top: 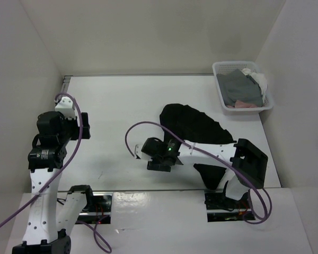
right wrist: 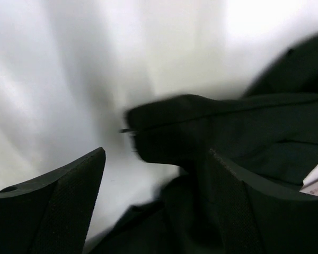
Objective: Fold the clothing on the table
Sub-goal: Flatten the skirt out
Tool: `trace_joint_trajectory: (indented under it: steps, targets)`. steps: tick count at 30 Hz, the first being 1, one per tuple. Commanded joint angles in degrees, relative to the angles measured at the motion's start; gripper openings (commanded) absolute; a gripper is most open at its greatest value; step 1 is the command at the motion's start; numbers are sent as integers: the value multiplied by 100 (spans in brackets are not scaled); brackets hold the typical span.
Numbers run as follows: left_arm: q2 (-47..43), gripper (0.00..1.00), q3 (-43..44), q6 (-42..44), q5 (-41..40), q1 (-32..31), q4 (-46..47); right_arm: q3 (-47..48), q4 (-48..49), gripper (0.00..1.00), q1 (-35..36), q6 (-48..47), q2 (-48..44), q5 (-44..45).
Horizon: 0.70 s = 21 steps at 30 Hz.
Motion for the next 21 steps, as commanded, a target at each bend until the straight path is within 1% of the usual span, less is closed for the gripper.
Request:
trace_joint_trajectory:
  steps: [1,4,8,15,21]
  targets:
    - [-135,100,-63,-19,3,-11,154,-238,-251,83,515,105,-249,133]
    - [-135,100,-63,-19,3,-11,154,-239,-251,83,630,105,-11,133]
    - [-135,100,-63,-19,3,-11,154,-361,-84,83,893,105,313,483]
    - [-258,100,-116,-19,3,-11,207,-704,434,83,894,43,375,1090]
    - [-258,100,-116,-19,3,-11,259,-766,706,83,947,43,253,1477]
